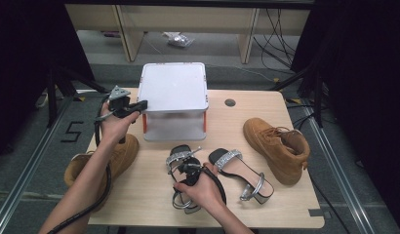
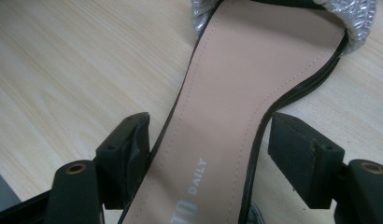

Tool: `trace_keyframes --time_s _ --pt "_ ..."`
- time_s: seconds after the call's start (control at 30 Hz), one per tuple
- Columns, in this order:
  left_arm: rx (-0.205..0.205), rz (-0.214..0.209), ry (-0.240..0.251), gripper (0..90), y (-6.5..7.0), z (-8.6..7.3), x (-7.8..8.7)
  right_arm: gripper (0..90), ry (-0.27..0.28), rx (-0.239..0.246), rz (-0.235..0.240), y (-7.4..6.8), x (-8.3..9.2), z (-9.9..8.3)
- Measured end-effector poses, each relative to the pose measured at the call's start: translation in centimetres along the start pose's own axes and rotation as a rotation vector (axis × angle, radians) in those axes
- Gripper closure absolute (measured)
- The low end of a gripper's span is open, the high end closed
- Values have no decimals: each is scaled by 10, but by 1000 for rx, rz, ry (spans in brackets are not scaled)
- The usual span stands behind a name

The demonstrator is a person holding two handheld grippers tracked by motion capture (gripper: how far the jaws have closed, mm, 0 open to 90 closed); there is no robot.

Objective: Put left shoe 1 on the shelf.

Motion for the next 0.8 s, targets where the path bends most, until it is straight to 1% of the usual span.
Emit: trace_keyframes --time_s 0.03,0.17,0.2,0.23,0.27,0.3,0.37,0.47,0.5,0.53,0.57,0.6,0.63,0.67,0.7,0.73,0.77,0.8 --pt "1 1 -4 894 0 0 0 288 -3 0 5 -1 -3 1" --pt "4 3 -10 894 0 1 0 287 -22 -18 5 1 -6 3" --pt "4 3 -11 894 1 1 0 283 -29 -24 -2 1 -6 3" --pt "3 3 -13 894 1 2 0 279 -29 -32 5 1 -7 4" --pt "4 4 -14 894 0 2 0 272 -33 -39 0 2 -8 4" --pt "5 1 -13 894 0 2 0 270 -53 -60 3 1 -8 4" --pt "4 5 -15 894 1 2 0 271 -57 -47 5 4 -13 5" --pt "-2 8 -21 894 1 3 0 273 -69 -47 9 3 -13 6" --pt "-3 9 -24 894 1 3 0 275 -93 -59 1 1 -14 8" --pt "-3 9 -24 894 1 3 0 275 -93 -59 1 1 -14 8" --pt "-4 10 -27 894 1 3 -1 275 -115 -84 -7 0 -15 8" --pt "-5 10 -27 894 1 3 -1 276 -109 -82 -9 0 -17 9" --pt "-5 12 -27 894 2 3 -1 277 -128 -51 -6 2 -16 10" --pt "-4 12 -27 894 2 3 -1 279 -140 -105 -8 -2 -15 10" --pt "-4 12 -27 894 2 3 -1 281 -138 -60 -8 1 -16 11" --pt "-3 12 -26 894 1 3 -1 284 -140 -59 -8 0 -16 11" --pt "-2 10 -25 894 1 3 -1 292 -156 -103 -8 -2 -15 12" --pt "-3 7 -25 894 1 3 -1 304 -162 -95 -8 -1 -14 12"
Point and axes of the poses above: each handheld gripper's, and its own axes: x roughly backward along the jaws, z roughly out of its top, y roughly to its right, the point moved 1 cm from there along -x, roughly forward along the jaws, and after that the axes turned 6 degrees about x, right-handed, at the moved point
